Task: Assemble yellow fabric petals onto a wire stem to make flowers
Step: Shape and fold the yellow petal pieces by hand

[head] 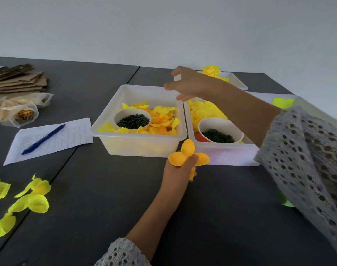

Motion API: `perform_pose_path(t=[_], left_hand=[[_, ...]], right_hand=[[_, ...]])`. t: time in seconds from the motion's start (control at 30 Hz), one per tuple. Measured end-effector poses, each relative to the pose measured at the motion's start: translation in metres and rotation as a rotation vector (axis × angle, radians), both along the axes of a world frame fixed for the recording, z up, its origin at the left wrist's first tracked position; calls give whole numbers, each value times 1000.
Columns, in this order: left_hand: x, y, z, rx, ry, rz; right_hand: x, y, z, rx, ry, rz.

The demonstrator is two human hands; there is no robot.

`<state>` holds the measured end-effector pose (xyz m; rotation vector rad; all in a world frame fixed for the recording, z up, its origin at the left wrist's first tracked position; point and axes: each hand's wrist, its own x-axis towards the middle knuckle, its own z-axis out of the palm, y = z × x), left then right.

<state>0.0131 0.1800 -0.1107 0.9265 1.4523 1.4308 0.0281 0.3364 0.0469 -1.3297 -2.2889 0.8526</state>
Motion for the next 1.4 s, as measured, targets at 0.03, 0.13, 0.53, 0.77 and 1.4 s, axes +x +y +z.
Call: perform_pose_path(t=[0.03,0.13,0.53,0.77,1.4], left_hand=[[0,0,1,-17,-22,-3],[1,-3,3,-10,-74,3],[10,-19,-4,90,305,-416],[9,-12,-11,246,456,-192],[26,-22,-13,327,884,-47]], right_hand=[[10,-10,0,57,88,7],[50,-56,-18,256,267,-7],[161,-144,-130,-306,245,16],[170,-133,-151,-417,335,-4],[158,-150,-175,-161,393,-169]])
